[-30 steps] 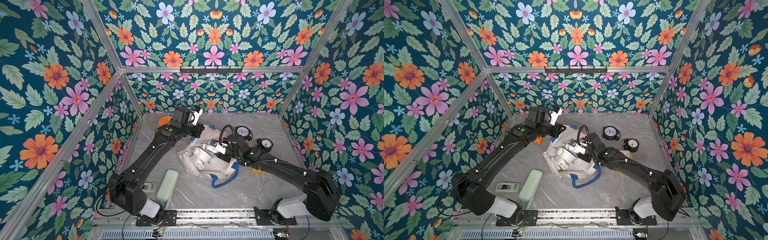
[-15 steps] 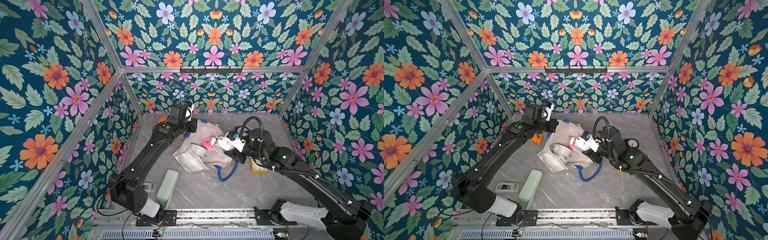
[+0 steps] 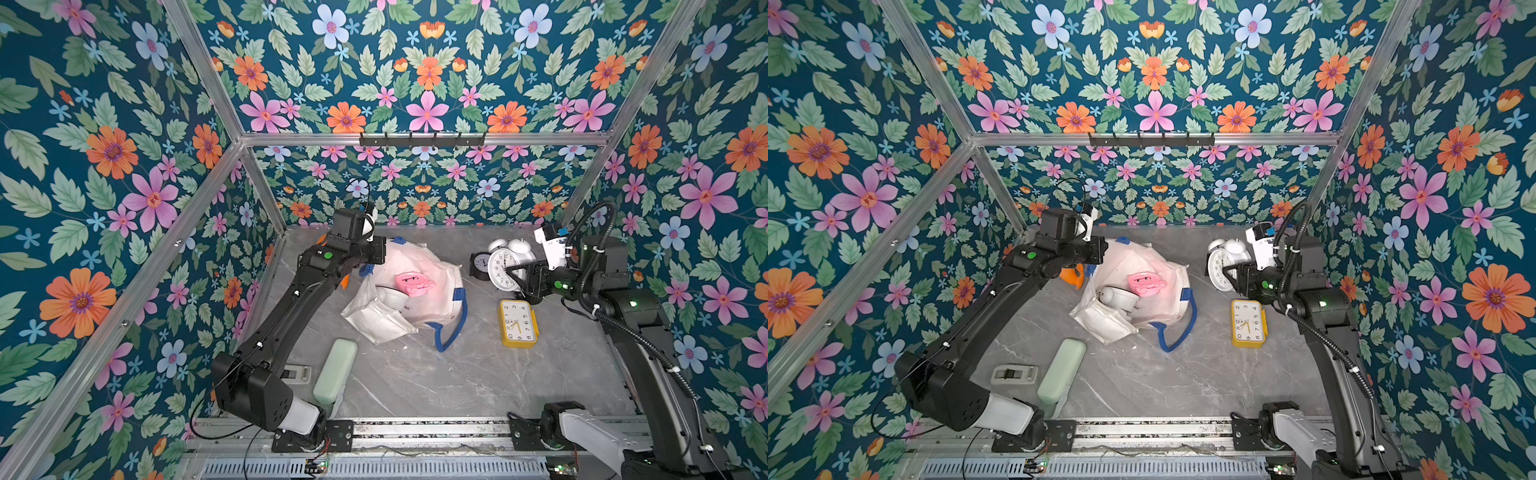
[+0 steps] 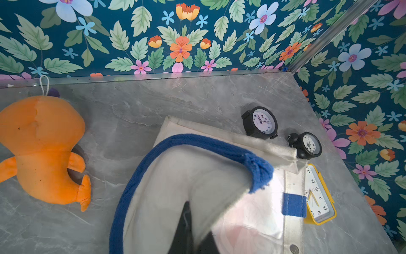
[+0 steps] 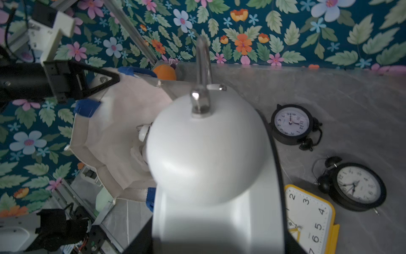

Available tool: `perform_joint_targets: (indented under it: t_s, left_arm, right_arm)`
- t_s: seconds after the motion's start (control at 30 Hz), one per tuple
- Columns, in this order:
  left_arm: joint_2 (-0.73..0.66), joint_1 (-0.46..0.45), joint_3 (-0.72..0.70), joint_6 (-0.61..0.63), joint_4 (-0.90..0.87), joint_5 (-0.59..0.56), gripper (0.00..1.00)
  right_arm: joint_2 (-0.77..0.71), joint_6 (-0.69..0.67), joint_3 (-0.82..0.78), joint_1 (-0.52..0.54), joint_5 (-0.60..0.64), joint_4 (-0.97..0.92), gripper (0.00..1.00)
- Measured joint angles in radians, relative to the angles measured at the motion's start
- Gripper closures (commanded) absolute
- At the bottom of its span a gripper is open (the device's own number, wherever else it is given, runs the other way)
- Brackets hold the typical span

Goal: Take the alarm clock out of the canvas bag
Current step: Place the alarm at the center of the board.

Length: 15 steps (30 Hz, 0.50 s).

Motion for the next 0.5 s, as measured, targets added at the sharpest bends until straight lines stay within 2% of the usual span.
perform_joint_targets:
  t_s: [0.13, 0.5]
  left_arm:
    - [-0.02, 0.012, -0.011, 0.0, -0.005, 0.007, 1.0]
    - [-0.033, 0.032, -0.037, -0.008, -0.002, 0.039, 1.0]
  right_arm:
    - [0.057, 0.087, -0.056, -0.049, -0.034, -0.001, 0.68]
    - [0.237, 0.214, -0.224, -0.05, -0.074, 0.114, 0.69]
